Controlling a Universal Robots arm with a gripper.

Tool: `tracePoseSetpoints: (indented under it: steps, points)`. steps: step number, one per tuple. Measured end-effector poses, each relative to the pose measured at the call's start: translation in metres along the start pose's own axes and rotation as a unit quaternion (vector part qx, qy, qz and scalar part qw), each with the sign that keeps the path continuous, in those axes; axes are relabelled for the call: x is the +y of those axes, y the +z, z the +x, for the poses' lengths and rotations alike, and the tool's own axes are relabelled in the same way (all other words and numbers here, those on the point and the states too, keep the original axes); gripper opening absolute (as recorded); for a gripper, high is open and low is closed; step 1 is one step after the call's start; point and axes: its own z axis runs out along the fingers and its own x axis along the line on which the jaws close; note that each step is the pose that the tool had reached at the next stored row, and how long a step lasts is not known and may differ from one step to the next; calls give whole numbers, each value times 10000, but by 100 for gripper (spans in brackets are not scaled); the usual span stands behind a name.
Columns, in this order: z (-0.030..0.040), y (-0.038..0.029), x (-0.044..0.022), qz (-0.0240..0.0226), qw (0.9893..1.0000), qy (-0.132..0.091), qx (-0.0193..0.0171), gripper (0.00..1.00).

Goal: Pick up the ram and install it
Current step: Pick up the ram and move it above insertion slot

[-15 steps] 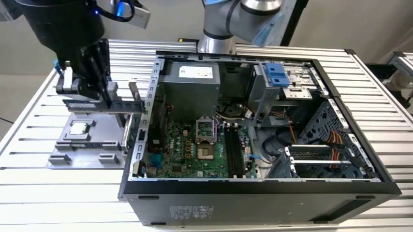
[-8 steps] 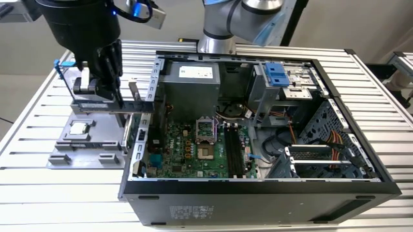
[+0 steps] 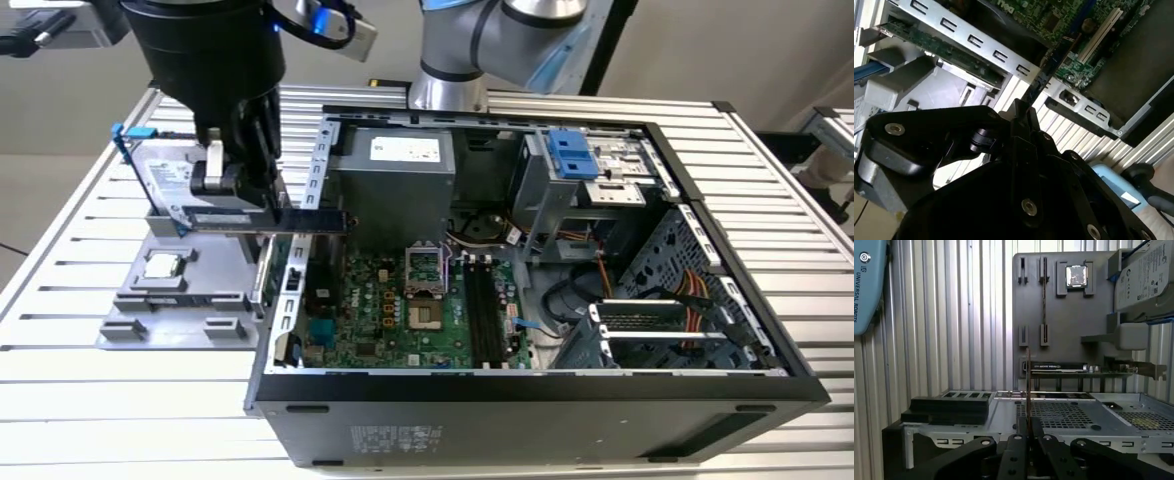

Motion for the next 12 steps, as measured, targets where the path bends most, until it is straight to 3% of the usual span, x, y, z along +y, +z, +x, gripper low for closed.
tracePoseSetpoints:
  steps: [12]
  points:
    - [-6,6,-312,-12,10000,-2,0,0]
